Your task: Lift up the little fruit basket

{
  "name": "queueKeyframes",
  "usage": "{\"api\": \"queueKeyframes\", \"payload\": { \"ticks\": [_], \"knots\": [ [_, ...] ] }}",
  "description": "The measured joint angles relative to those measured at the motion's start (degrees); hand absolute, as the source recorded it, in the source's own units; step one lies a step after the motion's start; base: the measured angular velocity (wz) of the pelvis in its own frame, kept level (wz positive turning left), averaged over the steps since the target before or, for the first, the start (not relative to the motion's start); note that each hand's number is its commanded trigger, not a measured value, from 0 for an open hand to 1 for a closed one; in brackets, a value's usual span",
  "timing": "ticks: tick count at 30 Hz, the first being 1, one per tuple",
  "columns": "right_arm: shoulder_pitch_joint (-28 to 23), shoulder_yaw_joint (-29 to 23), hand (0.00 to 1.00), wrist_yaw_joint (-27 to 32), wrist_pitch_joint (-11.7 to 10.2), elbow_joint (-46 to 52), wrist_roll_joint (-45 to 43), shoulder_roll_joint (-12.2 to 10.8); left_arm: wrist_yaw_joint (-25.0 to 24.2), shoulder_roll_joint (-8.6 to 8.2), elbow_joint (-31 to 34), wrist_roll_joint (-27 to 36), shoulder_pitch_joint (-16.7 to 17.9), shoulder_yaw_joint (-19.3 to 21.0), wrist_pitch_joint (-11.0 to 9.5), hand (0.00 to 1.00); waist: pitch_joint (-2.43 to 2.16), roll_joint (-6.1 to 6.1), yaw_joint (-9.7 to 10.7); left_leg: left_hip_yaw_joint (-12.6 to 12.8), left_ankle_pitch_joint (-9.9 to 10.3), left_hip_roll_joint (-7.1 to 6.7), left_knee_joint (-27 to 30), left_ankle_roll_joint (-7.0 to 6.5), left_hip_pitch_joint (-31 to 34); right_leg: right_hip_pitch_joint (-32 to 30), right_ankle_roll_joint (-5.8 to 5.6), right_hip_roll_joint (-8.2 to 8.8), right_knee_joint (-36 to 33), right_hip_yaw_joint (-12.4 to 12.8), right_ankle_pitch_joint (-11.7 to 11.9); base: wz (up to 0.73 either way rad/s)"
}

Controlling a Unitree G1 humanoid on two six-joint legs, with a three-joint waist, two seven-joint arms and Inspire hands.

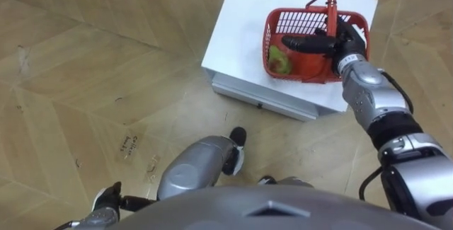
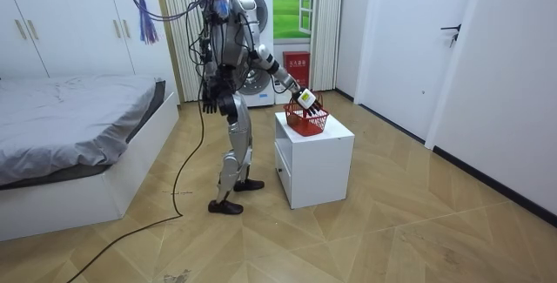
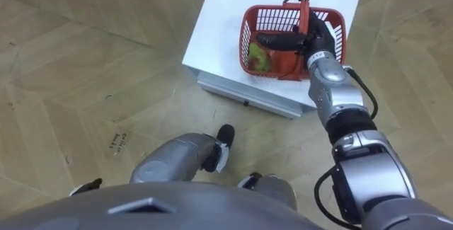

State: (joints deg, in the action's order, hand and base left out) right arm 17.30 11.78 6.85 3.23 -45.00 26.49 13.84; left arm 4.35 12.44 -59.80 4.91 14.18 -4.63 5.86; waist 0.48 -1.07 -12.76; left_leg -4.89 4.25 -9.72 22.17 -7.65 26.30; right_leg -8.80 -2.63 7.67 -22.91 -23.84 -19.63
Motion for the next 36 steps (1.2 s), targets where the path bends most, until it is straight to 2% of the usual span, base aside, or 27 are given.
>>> {"api": "queueKeyframes", "payload": {
  "ticks": [3, 9, 12, 18, 22, 26, 36],
  "knots": [
    [0.0, -0.1, 0.00, 0.0, 0.0, 0.0, -0.1, 0.0, 0.0, -0.01, 0.0, 0.0, 0.0, 0.0, 0.0, 0.00, 0.02, -0.11, 0.5, 0.0, -0.1, 0.05, -0.3, -0.13, -0.1, 0.0, 0.00, -0.01, 0.2, 0.0, 0.4, 0.00],
    [-0.6, -0.1, 0.00, 0.8, 0.0, 0.1, -0.2, 0.0, 0.0, -0.04, -0.2, 0.0, 0.0, 0.0, 0.1, 0.00, 0.38, -0.62, 1.4, 0.2, 0.1, 0.10, -0.6, 0.06, -1.1, 0.8, 0.01, 0.00, 0.5, 0.2, 0.6, -0.01],
    [-1.1, -1.3, 0.00, 2.0, 0.1, 1.6, -0.4, 0.0, 0.1, -0.08, -0.3, -0.2, 0.0, 0.1, 0.2, 0.00, 0.33, -0.73, 2.2, 0.3, 0.0, 0.10, -0.7, 0.00, -1.1, 0.8, 0.01, 0.05, 0.5, 0.4, 0.6, 0.00],
    [-5.6, -3.9, 0.00, 3.0, -0.1, 7.8, -0.5, 0.0, 0.5, -0.08, -0.6, -0.3, 0.3, 0.2, -0.1, 0.00, 0.02, -1.44, 3.8, 1.3, -0.2, 0.14, -2.1, -0.41, -3.4, 2.4, -0.35, 0.07, 1.3, 1.8, 1.0, -0.08],
    [-8.6, -6.5, 0.00, 5.3, -0.1, 13.6, -1.9, 0.1, 1.2, -0.15, -0.9, 0.0, 0.7, 1.3, -1.0, 0.00, -0.36, -2.15, 6.2, 1.8, 0.0, 0.13, -2.8, -0.29, -4.5, 3.0, -0.44, 0.15, 1.1, 2.8, 1.1, -0.08],
    [-9.4, -8.1, 0.00, 7.6, -0.2, 15.6, -2.5, 0.0, 1.7, -0.38, -0.9, 0.0, 0.7, 2.6, -1.2, 0.00, -0.35, -2.55, 7.6, 2.3, 0.2, 0.25, -3.1, -0.42, -5.9, 4.0, -0.51, 0.23, 1.4, 3.3, 1.2, -0.08],
    [-13.0, -11.3, 0.00, 10.2, -0.2, 24.6, -2.6, 0.0, 2.8, -1.26, -1.2, 0.0, 1.8, 6.5, -1.0, 0.00, -0.34, -2.20, 8.0, 2.9, 0.1, 0.55, -3.7, -0.43, -7.8, 6.1, -0.73, -0.24, 3.4, 4.2, 1.7, -0.03]
  ]
}}
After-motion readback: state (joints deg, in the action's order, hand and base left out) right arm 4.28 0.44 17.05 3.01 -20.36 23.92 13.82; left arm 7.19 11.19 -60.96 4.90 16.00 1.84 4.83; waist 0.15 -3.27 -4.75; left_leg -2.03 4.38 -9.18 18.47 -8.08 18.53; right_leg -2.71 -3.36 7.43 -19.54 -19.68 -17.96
